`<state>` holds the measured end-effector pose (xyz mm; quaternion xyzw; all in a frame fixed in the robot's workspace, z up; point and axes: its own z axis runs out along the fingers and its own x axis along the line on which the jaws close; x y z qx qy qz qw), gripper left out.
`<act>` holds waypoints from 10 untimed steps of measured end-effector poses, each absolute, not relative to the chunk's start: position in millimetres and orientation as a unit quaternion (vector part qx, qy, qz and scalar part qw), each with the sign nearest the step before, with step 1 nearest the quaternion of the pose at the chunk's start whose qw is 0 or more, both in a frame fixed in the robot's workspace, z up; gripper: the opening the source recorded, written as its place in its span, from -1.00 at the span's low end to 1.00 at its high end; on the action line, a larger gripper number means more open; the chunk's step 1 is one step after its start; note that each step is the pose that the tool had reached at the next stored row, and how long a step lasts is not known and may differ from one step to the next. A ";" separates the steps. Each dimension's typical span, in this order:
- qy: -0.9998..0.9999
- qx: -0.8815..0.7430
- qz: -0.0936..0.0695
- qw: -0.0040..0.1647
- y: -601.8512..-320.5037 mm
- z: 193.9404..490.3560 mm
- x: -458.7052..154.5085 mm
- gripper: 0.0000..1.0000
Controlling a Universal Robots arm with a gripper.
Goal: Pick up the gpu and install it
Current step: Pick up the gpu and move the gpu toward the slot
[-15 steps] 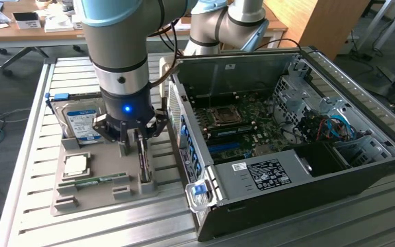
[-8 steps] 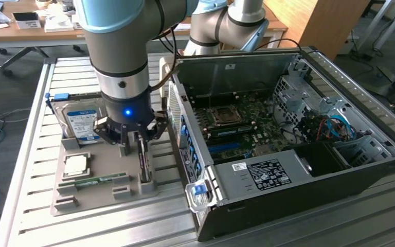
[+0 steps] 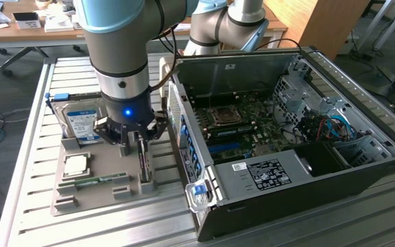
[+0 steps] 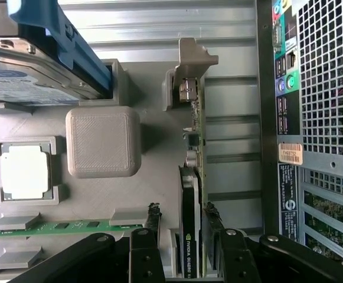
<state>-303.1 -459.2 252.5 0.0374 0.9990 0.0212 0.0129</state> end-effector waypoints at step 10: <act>0.999 0.037 0.021 0.012 -459.3 258.1 -297.0 -0.17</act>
